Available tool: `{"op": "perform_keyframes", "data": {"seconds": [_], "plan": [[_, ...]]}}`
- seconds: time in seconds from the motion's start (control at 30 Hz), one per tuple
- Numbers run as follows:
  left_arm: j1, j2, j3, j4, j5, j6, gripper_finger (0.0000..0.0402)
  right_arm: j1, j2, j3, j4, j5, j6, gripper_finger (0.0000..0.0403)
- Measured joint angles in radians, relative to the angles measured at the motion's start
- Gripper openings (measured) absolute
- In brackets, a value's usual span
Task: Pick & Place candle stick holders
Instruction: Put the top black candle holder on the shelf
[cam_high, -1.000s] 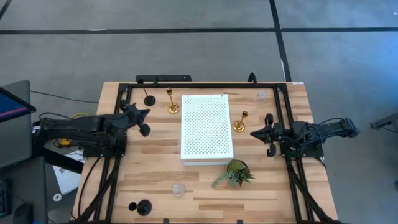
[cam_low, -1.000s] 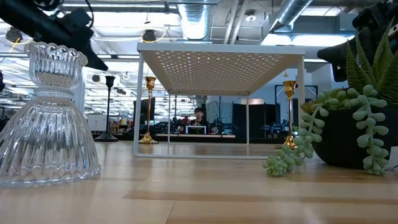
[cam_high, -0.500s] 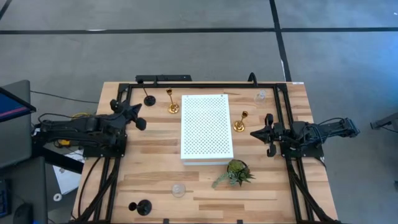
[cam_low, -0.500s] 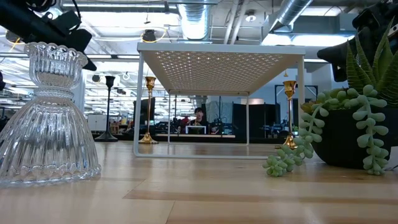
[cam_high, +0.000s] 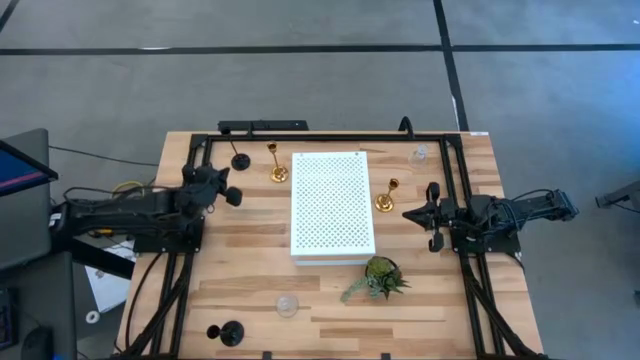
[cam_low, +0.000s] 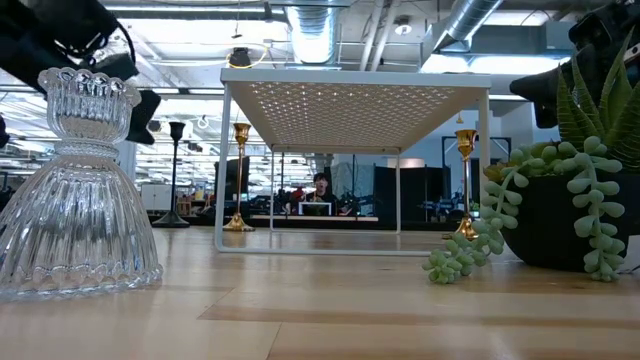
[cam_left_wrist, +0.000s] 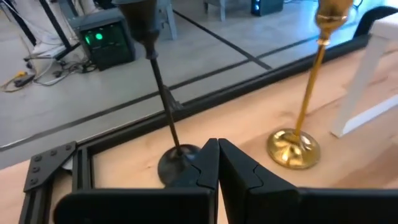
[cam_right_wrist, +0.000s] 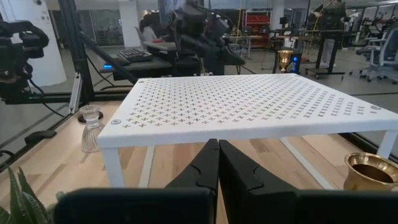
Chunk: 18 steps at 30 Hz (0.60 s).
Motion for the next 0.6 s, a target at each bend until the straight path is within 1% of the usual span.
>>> {"op": "perform_keyframes", "data": {"seconds": [0.13,0.23,0.3,0.43,0.6], "plan": [[0.086,0.000,-0.041,0.113,0.068,0.098,0.0005,0.000,0.000,0.000,0.000,0.000,0.000,0.0001],[0.166,0.000,-0.067,0.225,0.161,0.183,0.0005,0.000,0.000,0.000,0.001,0.005,-0.002,0.0001],[0.225,0.000,-0.076,0.268,0.221,0.220,0.0005,0.000,0.000,-0.001,0.002,0.017,-0.003,0.0001],[0.336,0.002,-0.077,0.270,0.283,0.232,0.0005,0.000,0.000,-0.001,0.003,0.024,-0.002,0.0001],[0.424,0.015,-0.077,0.271,0.315,0.233,0.0006,0.000,0.000,-0.001,0.003,0.024,-0.002,0.0001]]}}
